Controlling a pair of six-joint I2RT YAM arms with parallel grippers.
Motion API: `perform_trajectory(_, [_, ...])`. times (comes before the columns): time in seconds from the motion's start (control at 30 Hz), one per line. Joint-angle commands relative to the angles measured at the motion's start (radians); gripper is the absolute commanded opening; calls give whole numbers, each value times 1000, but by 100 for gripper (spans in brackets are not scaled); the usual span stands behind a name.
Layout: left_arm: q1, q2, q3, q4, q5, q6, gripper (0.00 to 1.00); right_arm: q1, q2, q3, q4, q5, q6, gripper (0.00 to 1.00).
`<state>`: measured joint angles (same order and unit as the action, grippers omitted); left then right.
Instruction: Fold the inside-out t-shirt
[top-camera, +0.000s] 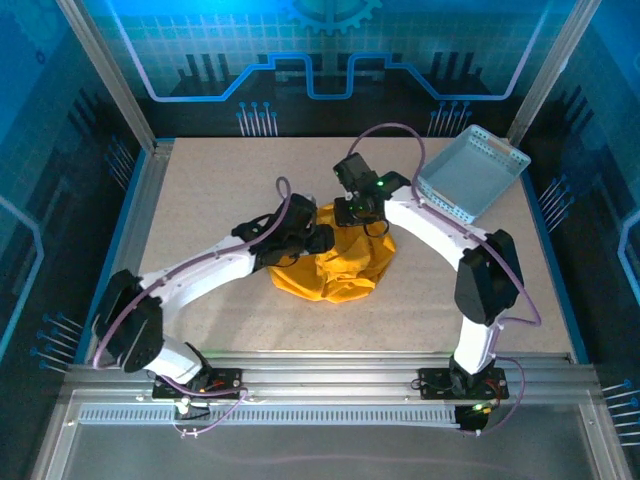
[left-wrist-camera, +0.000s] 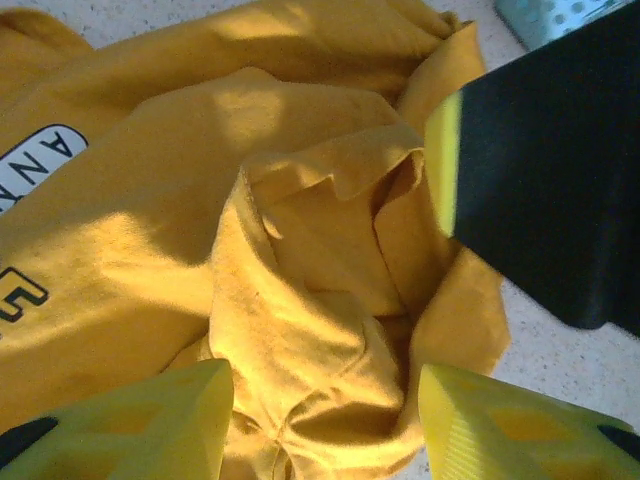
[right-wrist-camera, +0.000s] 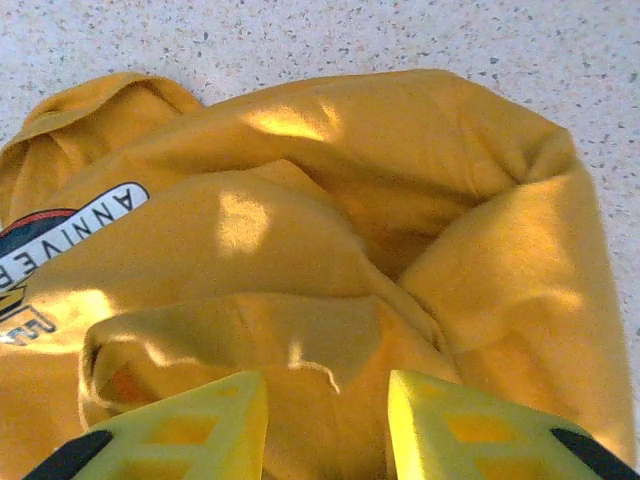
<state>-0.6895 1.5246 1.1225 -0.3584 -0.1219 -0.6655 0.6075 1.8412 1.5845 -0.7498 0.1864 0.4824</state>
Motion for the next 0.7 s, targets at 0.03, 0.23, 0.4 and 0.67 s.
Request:
perform_trajectory(0.03, [-4,98,79,-133,-18,-73,55,3,37,-19,28,14,-35,39])
perform_trajectory(0.23, [0,180,142,-169,-50,-86,59,3,10,-79,68,51,-58,41])
perform_trajectory(0.4, [24,223,152,-163,-61,-77,57,3,-35,-154,125,42,-74,43])
perform_trajectory(0.67, [34,225,123,-114,-26,-51,27,1,65,-89,140,119,-111,43])
